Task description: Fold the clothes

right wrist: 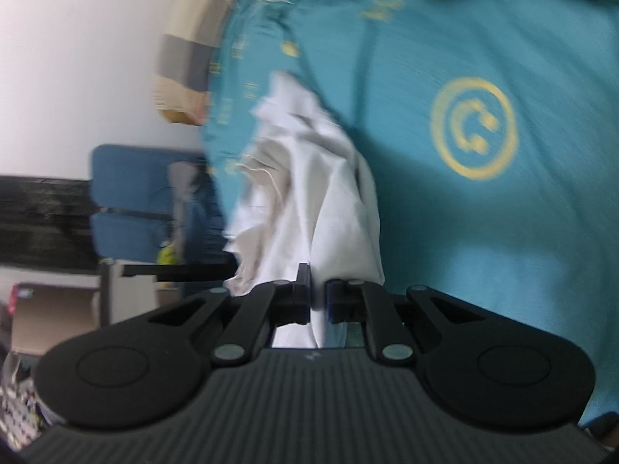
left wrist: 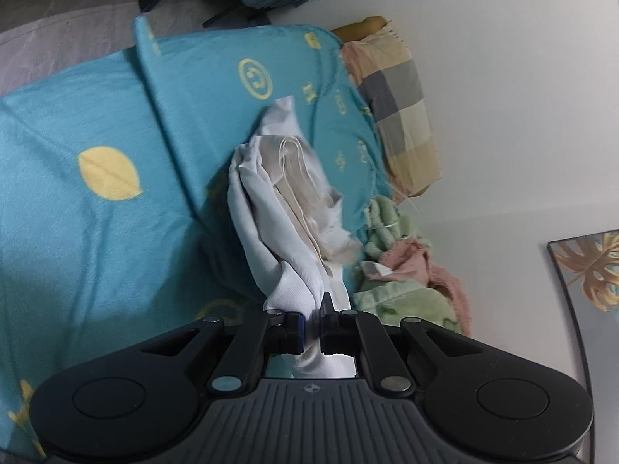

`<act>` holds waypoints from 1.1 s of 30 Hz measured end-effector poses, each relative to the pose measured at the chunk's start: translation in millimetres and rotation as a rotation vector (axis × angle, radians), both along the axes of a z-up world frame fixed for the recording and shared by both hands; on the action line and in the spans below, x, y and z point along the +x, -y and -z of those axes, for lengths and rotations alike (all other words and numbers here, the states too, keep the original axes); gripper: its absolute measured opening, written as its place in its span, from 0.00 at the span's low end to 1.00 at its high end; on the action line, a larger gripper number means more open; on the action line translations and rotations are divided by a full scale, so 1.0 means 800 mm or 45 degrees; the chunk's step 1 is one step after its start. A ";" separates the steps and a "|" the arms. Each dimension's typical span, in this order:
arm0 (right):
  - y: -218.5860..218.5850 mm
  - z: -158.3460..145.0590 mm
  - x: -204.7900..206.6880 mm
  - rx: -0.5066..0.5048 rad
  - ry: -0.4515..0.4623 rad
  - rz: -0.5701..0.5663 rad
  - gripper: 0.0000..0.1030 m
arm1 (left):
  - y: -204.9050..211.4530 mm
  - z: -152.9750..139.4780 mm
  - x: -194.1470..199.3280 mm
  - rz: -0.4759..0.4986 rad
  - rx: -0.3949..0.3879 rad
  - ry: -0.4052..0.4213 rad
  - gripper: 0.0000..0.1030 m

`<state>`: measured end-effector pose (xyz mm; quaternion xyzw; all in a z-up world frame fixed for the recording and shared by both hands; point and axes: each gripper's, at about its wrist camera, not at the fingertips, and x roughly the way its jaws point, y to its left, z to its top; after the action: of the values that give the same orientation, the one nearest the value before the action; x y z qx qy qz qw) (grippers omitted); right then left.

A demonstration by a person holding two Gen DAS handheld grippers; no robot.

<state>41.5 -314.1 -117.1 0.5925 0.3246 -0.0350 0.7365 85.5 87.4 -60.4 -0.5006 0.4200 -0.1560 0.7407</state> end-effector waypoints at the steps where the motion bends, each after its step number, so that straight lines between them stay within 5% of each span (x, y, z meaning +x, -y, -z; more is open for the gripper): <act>1: 0.000 -0.016 -0.001 -0.025 0.021 -0.013 0.09 | 0.002 -0.013 -0.005 0.007 0.017 0.023 0.06; 7: 0.001 -0.084 -0.040 -0.102 0.070 -0.074 0.09 | 0.003 -0.067 -0.058 0.012 0.064 0.061 0.06; 16: -0.016 -0.115 -0.169 -0.249 0.001 -0.159 0.09 | -0.012 -0.079 -0.182 0.028 0.117 -0.038 0.06; 19: -0.014 -0.122 -0.189 -0.258 0.012 -0.148 0.08 | -0.017 -0.074 -0.186 0.010 0.103 -0.079 0.06; 27: 0.011 -0.124 -0.138 -0.188 0.046 -0.061 0.08 | 0.003 -0.062 -0.124 -0.012 0.103 -0.119 0.06; 33: -0.027 -0.077 -0.135 0.016 -0.108 -0.216 0.11 | 0.005 -0.057 -0.099 0.004 0.106 -0.134 0.06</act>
<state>-66.5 -292.4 -55.2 0.5654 0.4047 0.0047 0.7187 6.1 83.2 -14.9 -0.4763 0.4653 -0.1128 0.7375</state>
